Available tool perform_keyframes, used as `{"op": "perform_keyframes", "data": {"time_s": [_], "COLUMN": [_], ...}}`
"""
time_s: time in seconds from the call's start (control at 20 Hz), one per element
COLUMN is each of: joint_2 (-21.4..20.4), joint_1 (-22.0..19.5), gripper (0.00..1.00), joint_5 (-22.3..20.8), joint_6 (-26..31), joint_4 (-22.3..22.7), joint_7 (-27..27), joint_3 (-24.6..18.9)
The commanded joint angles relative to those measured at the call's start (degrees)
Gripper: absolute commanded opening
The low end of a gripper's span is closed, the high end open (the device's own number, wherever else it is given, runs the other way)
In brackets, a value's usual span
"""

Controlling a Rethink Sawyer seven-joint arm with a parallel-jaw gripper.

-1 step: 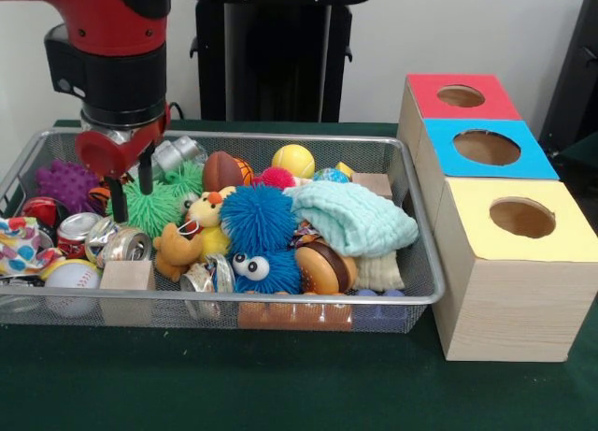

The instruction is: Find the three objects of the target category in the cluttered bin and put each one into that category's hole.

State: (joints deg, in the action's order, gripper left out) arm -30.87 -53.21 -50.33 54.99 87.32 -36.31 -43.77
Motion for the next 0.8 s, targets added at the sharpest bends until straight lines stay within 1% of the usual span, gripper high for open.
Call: {"op": "perform_keyframes", "data": {"time_s": [0.05, 0.25, 0.4, 0.65, 0.8], "joint_2": [4.9, 5.5, 4.8, 4.2, 4.3], "joint_1": [-0.8, 0.1, 1.0, 3.3, 4.2], "gripper": [1.0, 1.0, 1.0, 1.0, 1.0], "joint_5": [-0.9, -0.7, -0.9, -2.7, -3.8], "joint_6": [6.5, 8.6, 10.8, 14.7, 16.4], "joint_4": [-1.9, -2.3, -2.9, -5.3, -6.5], "joint_7": [15.3, 14.3, 14.1, 12.2, 12.2], "joint_3": [3.0, 3.9, 4.8, 7.2, 8.3]}}
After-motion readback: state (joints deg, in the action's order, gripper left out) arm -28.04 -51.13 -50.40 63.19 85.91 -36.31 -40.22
